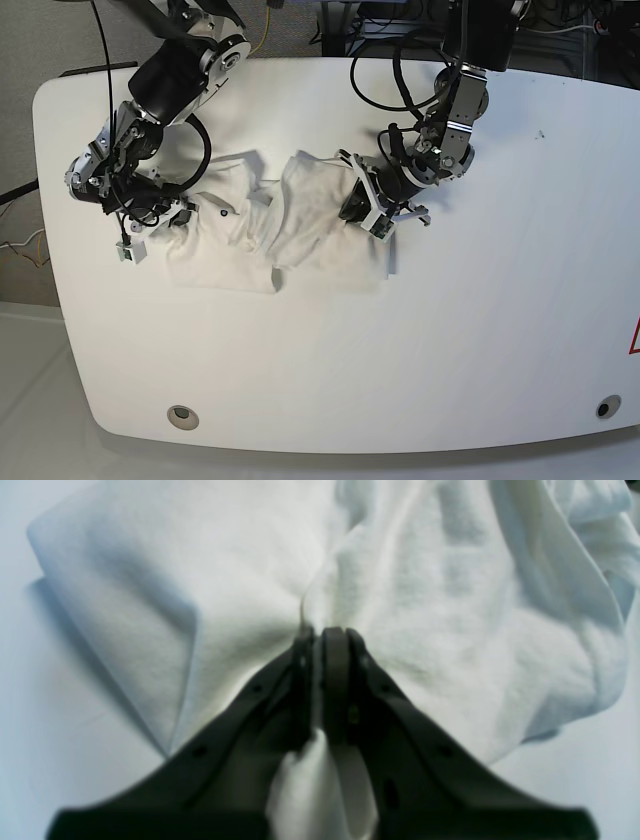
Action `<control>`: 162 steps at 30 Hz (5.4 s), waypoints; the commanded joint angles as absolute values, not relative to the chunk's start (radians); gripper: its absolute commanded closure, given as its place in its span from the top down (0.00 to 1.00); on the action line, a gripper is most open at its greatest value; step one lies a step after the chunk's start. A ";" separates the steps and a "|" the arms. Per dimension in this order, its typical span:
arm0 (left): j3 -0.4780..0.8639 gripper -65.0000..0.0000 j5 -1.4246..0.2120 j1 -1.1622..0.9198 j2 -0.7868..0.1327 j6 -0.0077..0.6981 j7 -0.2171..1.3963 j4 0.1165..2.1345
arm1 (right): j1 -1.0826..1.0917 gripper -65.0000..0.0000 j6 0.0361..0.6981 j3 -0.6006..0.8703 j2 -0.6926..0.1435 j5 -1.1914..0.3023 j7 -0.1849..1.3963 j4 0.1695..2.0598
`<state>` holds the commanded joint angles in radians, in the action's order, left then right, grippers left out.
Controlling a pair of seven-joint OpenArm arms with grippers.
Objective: Fold the T-shirt properly
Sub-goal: 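Move the right gripper outward and back over the shirt's folded end, then grasp the shirt's other end with the right gripper and lift it, then fold the held end over toward the left gripper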
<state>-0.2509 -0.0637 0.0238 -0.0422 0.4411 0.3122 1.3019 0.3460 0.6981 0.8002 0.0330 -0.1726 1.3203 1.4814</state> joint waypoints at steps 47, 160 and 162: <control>-0.252 0.03 -0.064 0.025 -0.042 0.441 0.312 1.302 | 0.263 0.00 0.636 0.338 0.136 -0.662 1.334 1.627; -0.140 0.49 -0.070 0.021 -0.001 0.441 0.317 1.425 | 0.297 0.83 0.628 0.179 0.120 -0.756 1.204 1.500; -0.122 0.49 -0.068 0.021 0.001 0.441 0.317 1.425 | 0.297 0.83 0.628 0.179 0.120 -0.756 1.204 1.500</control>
